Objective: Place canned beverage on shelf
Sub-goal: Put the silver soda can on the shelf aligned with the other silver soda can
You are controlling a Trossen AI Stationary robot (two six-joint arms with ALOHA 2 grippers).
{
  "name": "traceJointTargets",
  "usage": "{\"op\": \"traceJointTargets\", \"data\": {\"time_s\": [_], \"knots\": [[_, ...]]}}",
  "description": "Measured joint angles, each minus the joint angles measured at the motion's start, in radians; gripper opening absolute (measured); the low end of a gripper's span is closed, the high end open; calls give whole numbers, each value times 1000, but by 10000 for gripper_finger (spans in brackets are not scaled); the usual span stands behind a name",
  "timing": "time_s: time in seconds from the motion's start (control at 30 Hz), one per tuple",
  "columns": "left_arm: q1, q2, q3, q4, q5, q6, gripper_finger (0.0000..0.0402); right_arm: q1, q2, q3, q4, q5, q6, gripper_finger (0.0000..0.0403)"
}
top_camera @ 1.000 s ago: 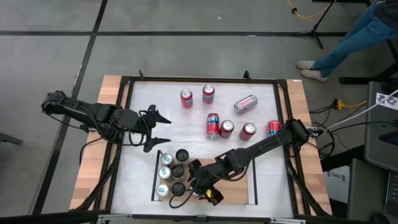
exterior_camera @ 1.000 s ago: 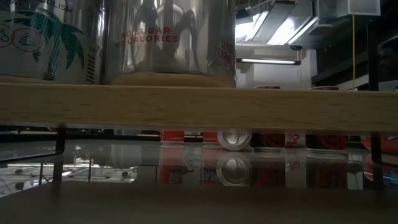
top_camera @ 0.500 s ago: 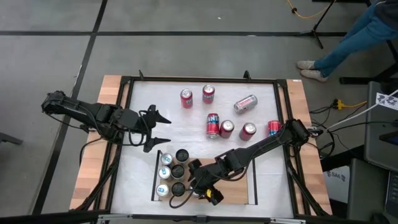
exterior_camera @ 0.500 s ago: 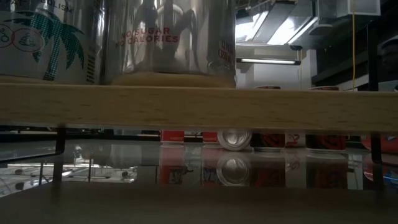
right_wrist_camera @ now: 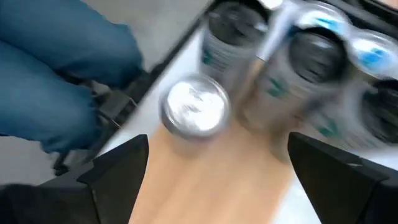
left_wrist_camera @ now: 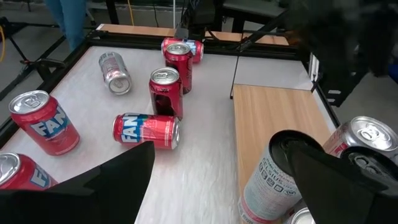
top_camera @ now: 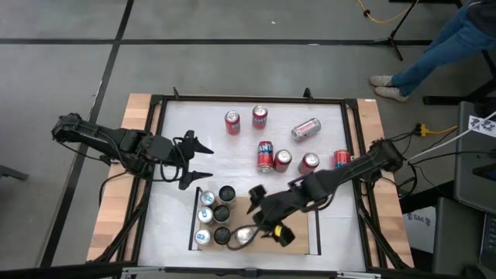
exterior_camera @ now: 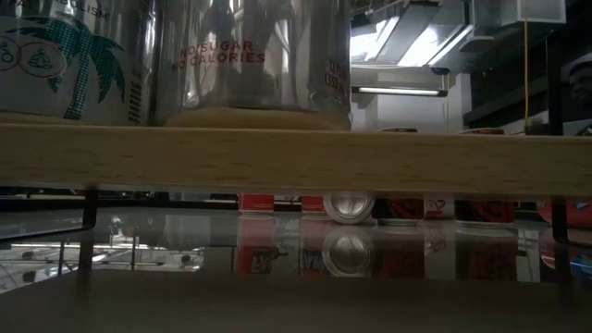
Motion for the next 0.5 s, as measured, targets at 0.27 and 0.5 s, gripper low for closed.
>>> {"op": "traceJointTargets", "data": {"time_s": [0.27,0.5], "knots": [[0,0,0,4,-8,0,359,-56,-177,0,-228,207,30,374],[0,0,0,4,-26,0,359,-233,-315,0,-453,213,53,374]]}}
